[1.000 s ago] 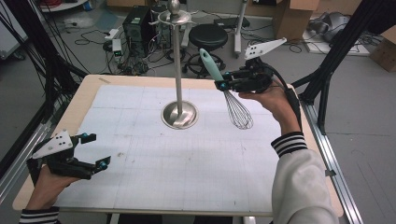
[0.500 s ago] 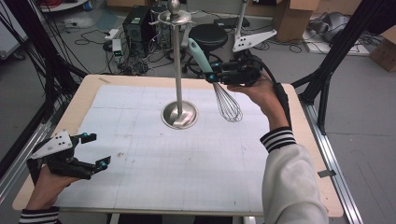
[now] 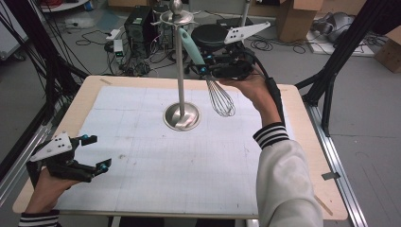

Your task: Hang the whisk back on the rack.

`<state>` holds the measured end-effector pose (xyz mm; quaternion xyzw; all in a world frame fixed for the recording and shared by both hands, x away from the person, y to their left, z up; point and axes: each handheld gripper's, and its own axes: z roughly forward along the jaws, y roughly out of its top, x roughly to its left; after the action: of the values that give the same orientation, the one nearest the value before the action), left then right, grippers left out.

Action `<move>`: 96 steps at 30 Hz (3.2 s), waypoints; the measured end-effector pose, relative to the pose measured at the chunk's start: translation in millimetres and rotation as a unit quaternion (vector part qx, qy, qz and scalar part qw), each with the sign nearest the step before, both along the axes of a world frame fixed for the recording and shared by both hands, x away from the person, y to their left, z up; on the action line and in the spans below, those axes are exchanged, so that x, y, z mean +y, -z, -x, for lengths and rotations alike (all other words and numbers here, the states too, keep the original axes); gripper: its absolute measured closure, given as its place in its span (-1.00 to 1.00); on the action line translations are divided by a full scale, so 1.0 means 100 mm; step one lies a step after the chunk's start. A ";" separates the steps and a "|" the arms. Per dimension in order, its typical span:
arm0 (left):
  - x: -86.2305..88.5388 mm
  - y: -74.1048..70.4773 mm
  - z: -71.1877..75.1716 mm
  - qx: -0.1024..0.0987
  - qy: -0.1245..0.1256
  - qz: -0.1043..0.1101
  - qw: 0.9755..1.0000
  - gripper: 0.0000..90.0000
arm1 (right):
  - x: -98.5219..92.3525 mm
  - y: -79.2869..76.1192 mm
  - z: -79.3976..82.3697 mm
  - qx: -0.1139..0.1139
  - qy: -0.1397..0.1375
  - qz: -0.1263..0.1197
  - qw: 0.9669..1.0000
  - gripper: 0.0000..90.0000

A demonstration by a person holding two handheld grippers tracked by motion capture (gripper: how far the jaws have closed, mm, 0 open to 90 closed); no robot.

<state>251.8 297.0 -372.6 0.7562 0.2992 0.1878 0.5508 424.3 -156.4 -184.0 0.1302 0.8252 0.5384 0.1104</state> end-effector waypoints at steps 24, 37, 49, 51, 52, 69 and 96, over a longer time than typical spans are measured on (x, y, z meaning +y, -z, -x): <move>-0.02 0.00 0.01 -0.001 0.005 -0.001 1.000 -0.96 | 0.17 -0.07 -0.05 -0.010 0.014 0.004 1.000 0.55; -0.02 -0.01 0.01 -0.002 0.006 -0.003 1.000 -0.96 | 0.16 -0.02 -0.10 -0.006 0.037 0.009 0.999 0.55; -0.02 0.00 0.01 0.000 0.005 -0.003 1.000 -0.96 | 0.18 0.05 -0.16 -0.005 0.045 0.001 0.999 0.54; -0.02 0.00 0.02 0.000 0.004 -0.002 1.000 -0.96 | 0.20 0.06 -0.18 -0.008 0.046 0.002 0.999 0.54; -0.02 0.00 0.02 0.000 0.005 -0.003 1.000 -0.96 | 0.21 0.06 -0.18 -0.008 0.047 0.003 0.999 0.54; 0.03 0.00 0.04 0.001 0.001 -0.003 1.000 -0.96 | 0.35 0.11 -0.23 -0.023 0.064 0.017 0.998 0.50; 0.03 0.02 0.03 0.010 0.008 -0.003 1.000 -0.96 | -0.03 0.39 0.05 0.017 0.055 0.046 0.997 -0.36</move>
<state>248.7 300.4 -374.5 0.7621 0.2983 0.1767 0.5469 418.9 -159.4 -222.7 0.1794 0.8426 0.4906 0.1312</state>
